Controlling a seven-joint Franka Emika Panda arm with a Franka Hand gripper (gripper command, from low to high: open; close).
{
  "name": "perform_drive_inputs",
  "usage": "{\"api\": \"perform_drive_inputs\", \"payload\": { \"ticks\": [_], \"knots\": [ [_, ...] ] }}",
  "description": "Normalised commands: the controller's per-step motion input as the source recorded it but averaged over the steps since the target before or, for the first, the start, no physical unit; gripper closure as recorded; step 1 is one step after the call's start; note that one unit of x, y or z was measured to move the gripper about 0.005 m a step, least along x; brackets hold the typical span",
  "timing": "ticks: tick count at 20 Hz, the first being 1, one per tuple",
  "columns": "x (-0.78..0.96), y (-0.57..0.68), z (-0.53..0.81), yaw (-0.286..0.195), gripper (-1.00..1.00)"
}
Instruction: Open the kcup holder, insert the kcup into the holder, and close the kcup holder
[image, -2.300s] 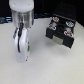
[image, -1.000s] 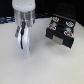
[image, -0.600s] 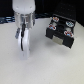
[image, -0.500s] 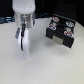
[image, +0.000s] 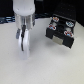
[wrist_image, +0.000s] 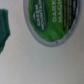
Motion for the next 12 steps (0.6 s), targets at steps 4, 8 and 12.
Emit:
{"api": "perform_drive_inputs", "payload": {
  "ticks": [4,8,12],
  "knots": [
    [0.00,-0.16,-0.30,-0.215,-1.00],
    [-0.05,-0.04,-0.11,-0.163,-1.00],
    [-0.03,-0.02,0.00,-0.103,1.00]
  ]
}}
